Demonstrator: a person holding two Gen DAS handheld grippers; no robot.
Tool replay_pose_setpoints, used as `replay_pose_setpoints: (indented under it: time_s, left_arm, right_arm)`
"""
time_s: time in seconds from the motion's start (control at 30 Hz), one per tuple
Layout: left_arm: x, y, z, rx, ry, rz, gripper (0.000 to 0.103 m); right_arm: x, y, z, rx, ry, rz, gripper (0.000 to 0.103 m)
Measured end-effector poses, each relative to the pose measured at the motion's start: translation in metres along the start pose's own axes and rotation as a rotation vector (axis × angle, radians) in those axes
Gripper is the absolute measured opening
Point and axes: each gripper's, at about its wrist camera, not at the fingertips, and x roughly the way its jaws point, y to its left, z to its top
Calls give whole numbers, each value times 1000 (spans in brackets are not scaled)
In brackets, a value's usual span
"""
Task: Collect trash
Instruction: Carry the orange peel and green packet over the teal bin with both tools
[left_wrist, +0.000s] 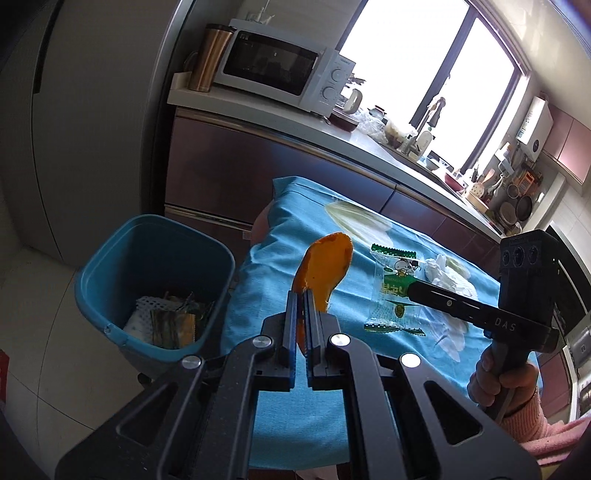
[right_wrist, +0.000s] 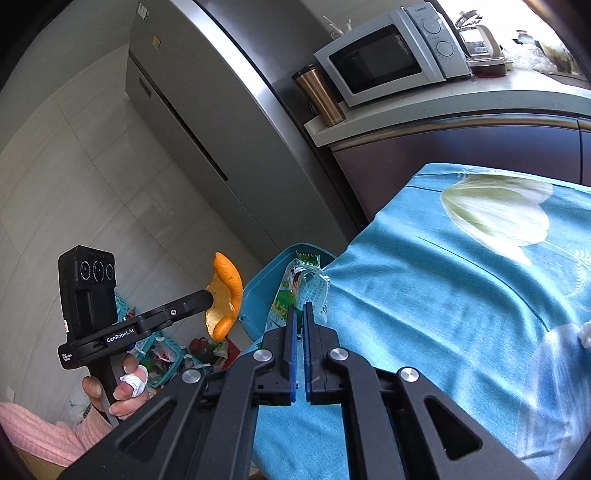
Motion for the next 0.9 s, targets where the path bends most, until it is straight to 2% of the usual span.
replay_pose_setpoints:
  time_s: [0.9]
  left_arm:
    - [-15,44,0,-63,-24,89,4]
  right_arm:
    - [51,29,14,-56,66,31,2]
